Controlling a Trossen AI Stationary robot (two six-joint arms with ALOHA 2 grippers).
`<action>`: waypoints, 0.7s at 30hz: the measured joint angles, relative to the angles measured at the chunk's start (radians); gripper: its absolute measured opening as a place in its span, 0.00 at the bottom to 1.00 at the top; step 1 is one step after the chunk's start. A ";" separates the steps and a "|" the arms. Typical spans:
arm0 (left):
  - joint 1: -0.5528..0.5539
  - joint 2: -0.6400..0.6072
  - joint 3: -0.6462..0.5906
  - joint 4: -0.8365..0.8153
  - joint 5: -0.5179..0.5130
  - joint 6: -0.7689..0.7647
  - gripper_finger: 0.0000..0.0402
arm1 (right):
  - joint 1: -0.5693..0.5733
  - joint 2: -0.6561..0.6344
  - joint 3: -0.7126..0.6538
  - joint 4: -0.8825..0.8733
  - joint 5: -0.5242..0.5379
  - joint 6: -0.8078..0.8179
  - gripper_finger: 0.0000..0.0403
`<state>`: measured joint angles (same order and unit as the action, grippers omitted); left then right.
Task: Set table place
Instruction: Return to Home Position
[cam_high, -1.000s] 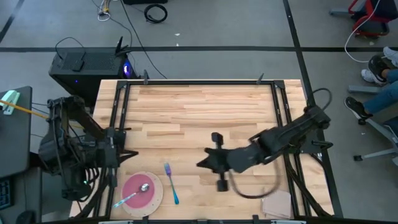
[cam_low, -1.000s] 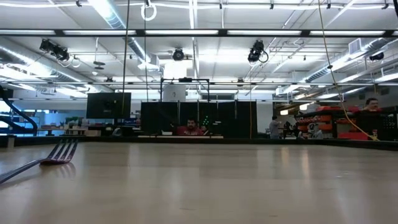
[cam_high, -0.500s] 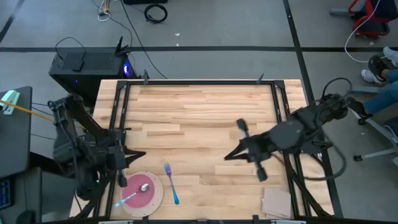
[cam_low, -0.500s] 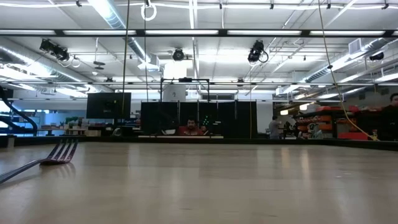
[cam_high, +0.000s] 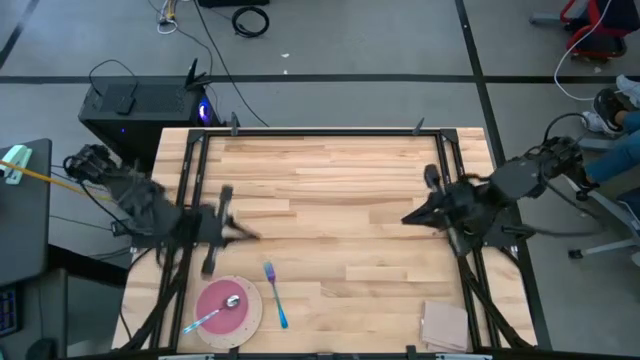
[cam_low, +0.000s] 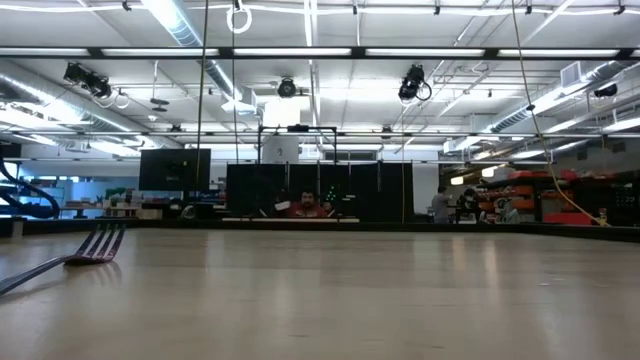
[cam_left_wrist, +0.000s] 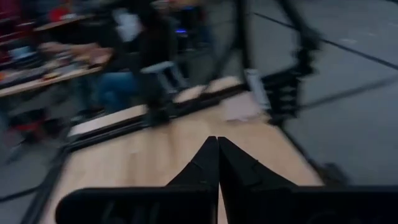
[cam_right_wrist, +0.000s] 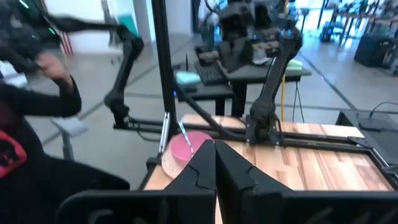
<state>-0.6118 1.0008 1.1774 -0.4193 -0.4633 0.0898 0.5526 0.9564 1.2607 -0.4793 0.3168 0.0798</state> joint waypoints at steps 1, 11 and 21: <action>0.032 -0.022 -0.010 -0.001 0.000 -0.001 0.01 | 0.000 -0.034 -0.031 0.016 0.000 0.004 0.01; 0.127 -0.348 -0.204 -0.002 0.027 -0.015 0.02 | 0.000 -0.331 -0.270 0.101 0.000 0.001 0.01; 0.114 -0.631 -0.328 0.035 0.032 -0.002 0.02 | 0.000 -0.562 -0.377 0.148 -0.005 -0.121 0.01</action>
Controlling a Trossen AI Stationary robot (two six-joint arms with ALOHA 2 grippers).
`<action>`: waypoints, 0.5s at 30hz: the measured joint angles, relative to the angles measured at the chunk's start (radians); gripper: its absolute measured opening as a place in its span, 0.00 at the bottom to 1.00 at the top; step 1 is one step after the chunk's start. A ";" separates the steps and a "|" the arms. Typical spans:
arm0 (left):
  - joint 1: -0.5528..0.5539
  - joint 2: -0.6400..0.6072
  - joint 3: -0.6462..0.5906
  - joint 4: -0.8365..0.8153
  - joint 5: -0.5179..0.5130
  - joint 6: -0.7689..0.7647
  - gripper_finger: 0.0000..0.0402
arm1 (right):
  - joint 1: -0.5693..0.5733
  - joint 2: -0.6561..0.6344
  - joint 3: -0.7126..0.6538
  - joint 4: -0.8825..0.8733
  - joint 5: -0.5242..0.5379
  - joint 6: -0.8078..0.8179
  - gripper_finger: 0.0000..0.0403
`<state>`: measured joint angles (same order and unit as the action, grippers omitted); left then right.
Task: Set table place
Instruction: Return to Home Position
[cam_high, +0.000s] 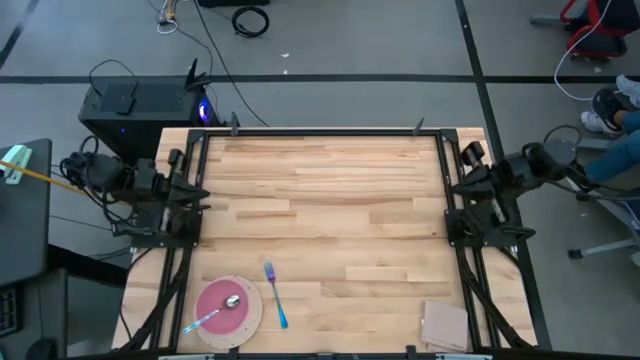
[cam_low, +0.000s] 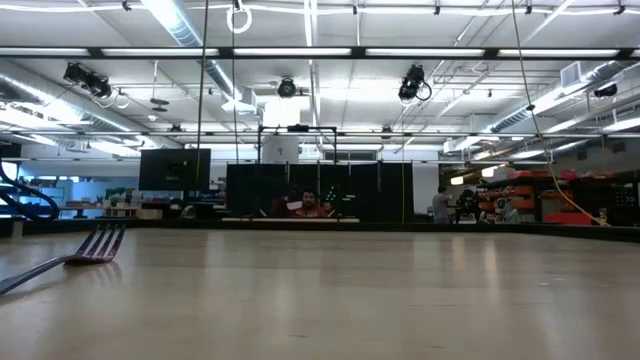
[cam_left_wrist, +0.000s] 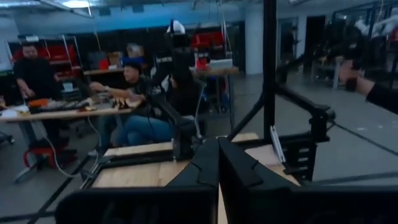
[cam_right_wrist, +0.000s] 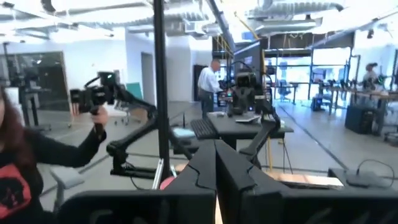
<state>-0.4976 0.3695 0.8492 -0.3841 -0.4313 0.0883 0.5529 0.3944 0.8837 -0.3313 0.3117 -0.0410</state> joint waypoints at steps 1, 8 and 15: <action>0.000 -0.019 -0.019 0.014 0.000 0.007 0.01 | 0.000 -0.017 -0.013 0.002 -0.009 -0.013 0.01; 0.000 -0.161 -0.113 0.065 0.000 0.003 0.03 | 0.000 -0.113 -0.063 0.001 -0.017 -0.063 0.01; 0.000 -0.286 -0.195 0.070 0.000 -0.005 0.02 | 0.000 -0.202 -0.072 -0.061 -0.018 -0.084 0.01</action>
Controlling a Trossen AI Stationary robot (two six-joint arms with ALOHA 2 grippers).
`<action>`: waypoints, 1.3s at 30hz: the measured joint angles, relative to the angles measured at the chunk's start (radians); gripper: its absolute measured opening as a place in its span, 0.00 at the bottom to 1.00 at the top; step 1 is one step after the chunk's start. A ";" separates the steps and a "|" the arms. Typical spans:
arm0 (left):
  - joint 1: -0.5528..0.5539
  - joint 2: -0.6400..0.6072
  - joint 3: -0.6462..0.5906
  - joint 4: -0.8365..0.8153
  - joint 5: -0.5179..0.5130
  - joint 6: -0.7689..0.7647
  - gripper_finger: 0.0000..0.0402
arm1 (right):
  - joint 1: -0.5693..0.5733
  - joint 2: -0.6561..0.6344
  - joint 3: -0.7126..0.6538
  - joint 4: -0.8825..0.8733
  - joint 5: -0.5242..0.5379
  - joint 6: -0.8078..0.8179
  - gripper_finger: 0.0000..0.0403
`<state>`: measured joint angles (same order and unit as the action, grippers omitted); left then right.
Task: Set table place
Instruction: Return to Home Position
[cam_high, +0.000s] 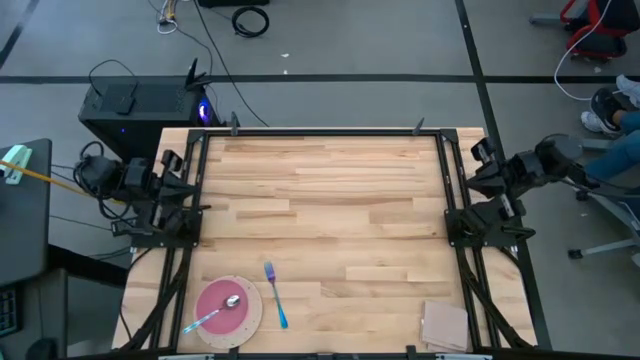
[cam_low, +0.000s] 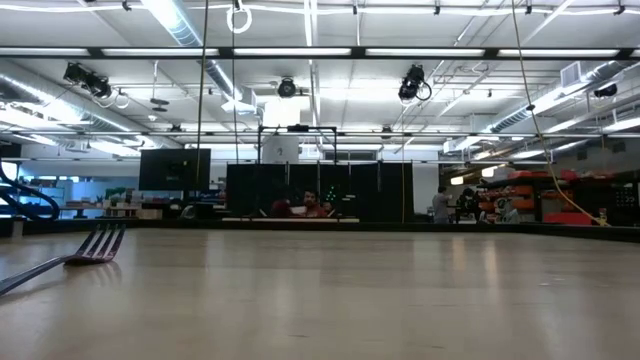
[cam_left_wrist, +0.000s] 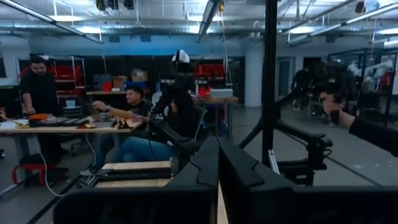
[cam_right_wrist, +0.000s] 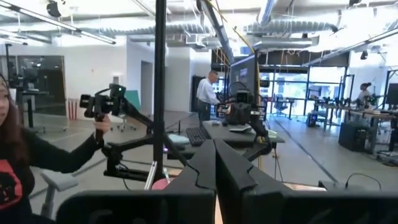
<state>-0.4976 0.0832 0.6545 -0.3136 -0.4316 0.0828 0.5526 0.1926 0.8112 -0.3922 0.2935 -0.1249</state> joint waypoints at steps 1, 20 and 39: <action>0.000 -0.013 -0.008 0.002 0.000 0.002 0.03 | 0.000 -0.010 -0.001 -0.012 0.000 0.000 0.01; 0.001 -0.079 -0.042 -0.022 -0.117 0.035 0.02 | 0.000 -0.115 0.000 -0.094 0.000 -0.024 0.01; 0.001 -0.079 -0.153 0.033 -0.105 0.045 0.04 | -0.001 -0.191 -0.033 -0.127 -0.002 -0.007 0.01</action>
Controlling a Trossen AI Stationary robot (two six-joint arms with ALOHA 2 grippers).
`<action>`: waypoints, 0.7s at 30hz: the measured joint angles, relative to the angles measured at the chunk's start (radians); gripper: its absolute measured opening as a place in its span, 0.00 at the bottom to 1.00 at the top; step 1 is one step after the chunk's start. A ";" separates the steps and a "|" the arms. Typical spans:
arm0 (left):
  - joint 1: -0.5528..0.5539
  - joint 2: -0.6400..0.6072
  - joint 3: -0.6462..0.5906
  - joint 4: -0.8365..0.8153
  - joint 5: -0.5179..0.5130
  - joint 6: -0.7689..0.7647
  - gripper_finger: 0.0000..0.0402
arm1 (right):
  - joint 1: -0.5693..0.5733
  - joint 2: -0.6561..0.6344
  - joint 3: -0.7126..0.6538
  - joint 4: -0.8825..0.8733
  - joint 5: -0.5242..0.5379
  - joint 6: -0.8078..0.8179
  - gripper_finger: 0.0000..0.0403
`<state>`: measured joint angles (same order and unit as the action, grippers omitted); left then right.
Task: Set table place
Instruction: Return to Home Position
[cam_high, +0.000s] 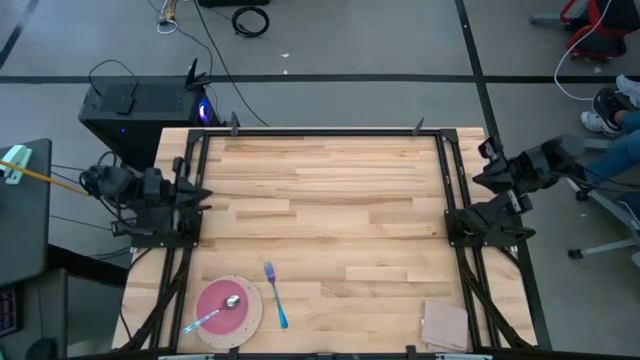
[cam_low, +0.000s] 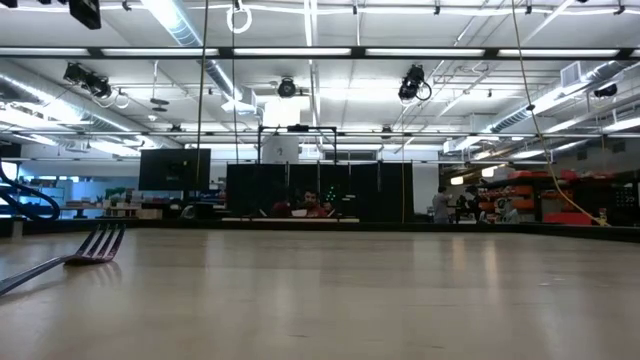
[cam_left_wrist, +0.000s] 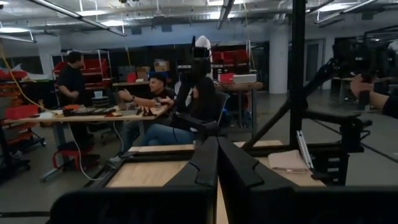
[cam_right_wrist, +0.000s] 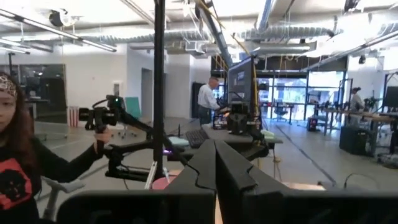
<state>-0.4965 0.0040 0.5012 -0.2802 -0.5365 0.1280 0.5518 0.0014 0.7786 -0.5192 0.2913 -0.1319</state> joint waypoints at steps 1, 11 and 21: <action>0.000 0.000 -0.016 0.014 0.002 -0.004 0.04 | 0.000 0.000 -0.014 0.009 0.000 0.010 0.01; 0.000 0.000 -0.178 0.129 0.016 -0.018 0.04 | 0.000 0.000 -0.210 0.152 -0.032 0.094 0.01; 0.000 0.000 -0.308 0.193 0.020 -0.091 0.04 | 0.000 -0.001 -0.407 0.345 -0.095 0.132 0.01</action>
<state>-0.4969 0.0040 0.1935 -0.0872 -0.5168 0.0367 0.5518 0.0006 0.3712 -0.1746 0.1967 0.0006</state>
